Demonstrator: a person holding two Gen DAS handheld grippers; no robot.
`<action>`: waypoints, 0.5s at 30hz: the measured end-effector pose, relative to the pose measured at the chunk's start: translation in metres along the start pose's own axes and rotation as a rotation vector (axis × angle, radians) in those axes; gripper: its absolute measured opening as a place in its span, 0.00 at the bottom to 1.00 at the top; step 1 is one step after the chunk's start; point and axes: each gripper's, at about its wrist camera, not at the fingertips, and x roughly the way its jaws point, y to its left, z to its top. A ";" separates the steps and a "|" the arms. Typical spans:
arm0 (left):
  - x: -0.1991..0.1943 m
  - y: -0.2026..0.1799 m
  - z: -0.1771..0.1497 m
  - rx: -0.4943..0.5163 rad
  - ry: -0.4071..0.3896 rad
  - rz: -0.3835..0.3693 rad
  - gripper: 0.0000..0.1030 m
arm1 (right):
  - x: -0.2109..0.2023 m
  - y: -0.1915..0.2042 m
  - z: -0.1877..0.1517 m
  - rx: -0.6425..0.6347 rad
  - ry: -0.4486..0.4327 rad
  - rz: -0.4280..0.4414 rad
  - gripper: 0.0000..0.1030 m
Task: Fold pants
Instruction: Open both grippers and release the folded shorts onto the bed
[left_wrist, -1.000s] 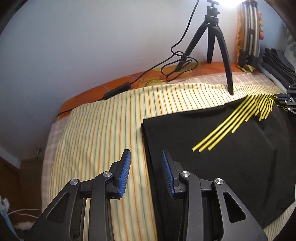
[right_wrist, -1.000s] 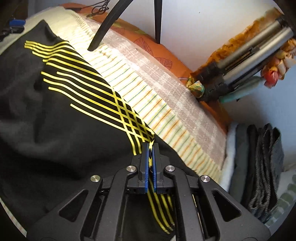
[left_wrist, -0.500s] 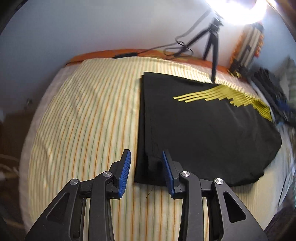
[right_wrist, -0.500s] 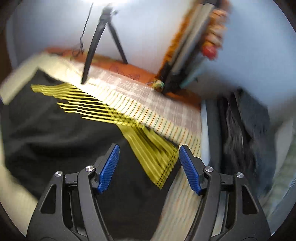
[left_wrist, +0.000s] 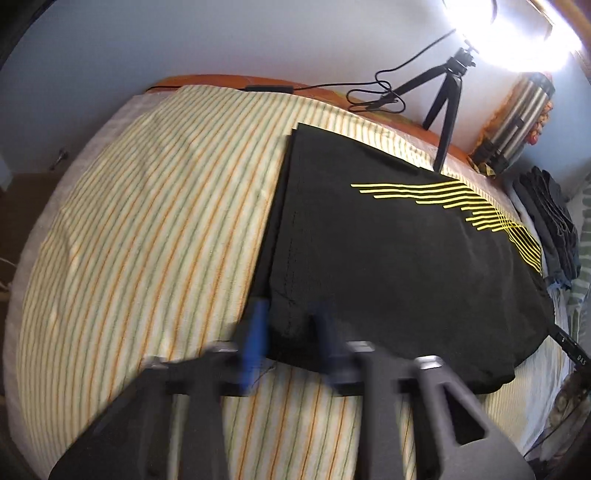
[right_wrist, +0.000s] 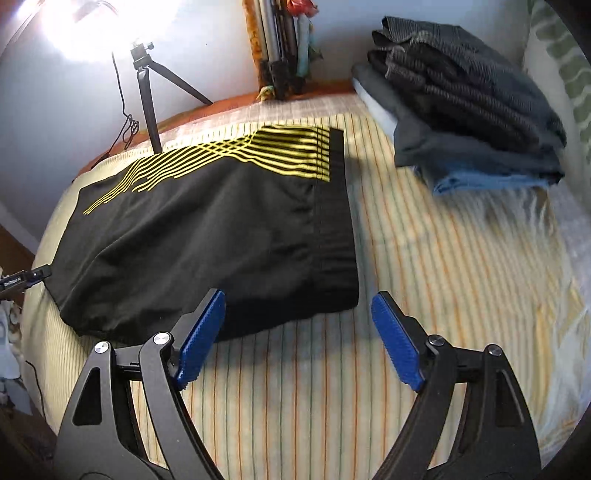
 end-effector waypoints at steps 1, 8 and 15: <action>0.000 -0.001 -0.002 0.017 -0.019 0.034 0.04 | 0.000 -0.001 -0.002 0.001 -0.001 0.004 0.81; -0.005 0.021 -0.007 0.007 -0.085 0.132 0.01 | 0.014 -0.010 -0.002 0.055 0.024 0.084 0.81; -0.028 0.049 -0.005 -0.155 -0.086 0.007 0.12 | 0.019 -0.016 -0.005 0.081 0.035 0.097 0.81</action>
